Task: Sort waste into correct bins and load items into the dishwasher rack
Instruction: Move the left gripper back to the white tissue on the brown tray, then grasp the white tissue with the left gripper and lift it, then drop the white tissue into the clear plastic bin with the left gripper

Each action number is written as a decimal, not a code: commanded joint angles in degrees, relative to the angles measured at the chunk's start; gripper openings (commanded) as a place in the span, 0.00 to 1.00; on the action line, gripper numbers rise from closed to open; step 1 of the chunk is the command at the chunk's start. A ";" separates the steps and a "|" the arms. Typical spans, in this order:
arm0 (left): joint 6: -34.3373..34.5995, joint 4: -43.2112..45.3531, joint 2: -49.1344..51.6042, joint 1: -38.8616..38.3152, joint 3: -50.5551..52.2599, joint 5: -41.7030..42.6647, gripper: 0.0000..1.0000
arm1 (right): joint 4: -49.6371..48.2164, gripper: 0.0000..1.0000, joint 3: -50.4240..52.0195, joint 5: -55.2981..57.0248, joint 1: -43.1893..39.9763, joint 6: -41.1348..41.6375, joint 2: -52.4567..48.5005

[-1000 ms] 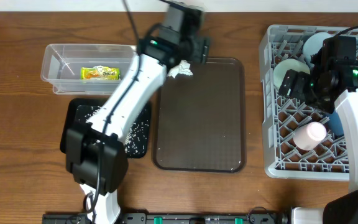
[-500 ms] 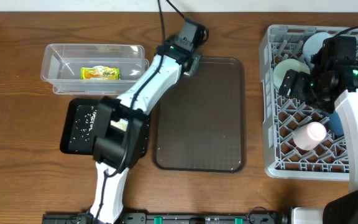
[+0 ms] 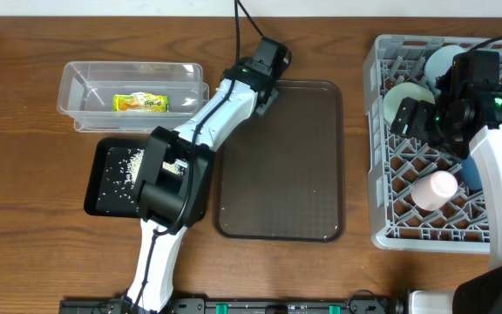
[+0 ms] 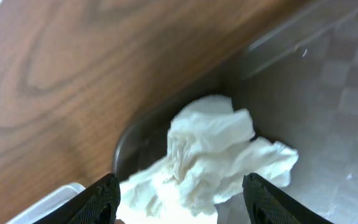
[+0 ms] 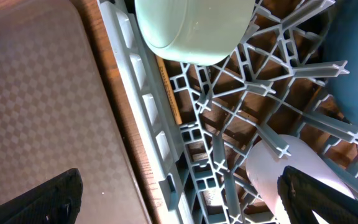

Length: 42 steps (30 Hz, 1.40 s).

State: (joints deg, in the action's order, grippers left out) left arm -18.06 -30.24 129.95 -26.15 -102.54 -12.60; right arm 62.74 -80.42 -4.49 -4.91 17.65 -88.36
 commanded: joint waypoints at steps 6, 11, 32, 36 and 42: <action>1.22 -1.16 2.82 2.14 0.11 3.02 0.65 | -0.09 0.99 -0.13 -0.04 0.00 0.74 0.48; 1.18 -0.74 2.80 2.03 0.11 2.95 0.38 | -0.09 0.99 -0.13 -0.04 0.00 0.74 0.48; 16.68 -5.20 -17.70 5.38 0.11 -11.23 0.06 | -0.09 0.99 -0.13 -0.04 0.00 0.74 0.48; 25.92 -8.11 -18.08 11.93 0.11 -10.86 0.06 | -0.09 0.99 -0.13 -0.04 0.00 0.74 0.48; 35.39 -10.27 -17.84 19.61 0.11 -5.01 0.06 | -0.09 0.99 -0.13 -0.04 0.00 0.74 0.48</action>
State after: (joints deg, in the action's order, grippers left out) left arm 8.84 -40.05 111.55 -9.45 -102.45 -20.86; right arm 62.74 -80.42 -4.49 -4.91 17.65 -88.36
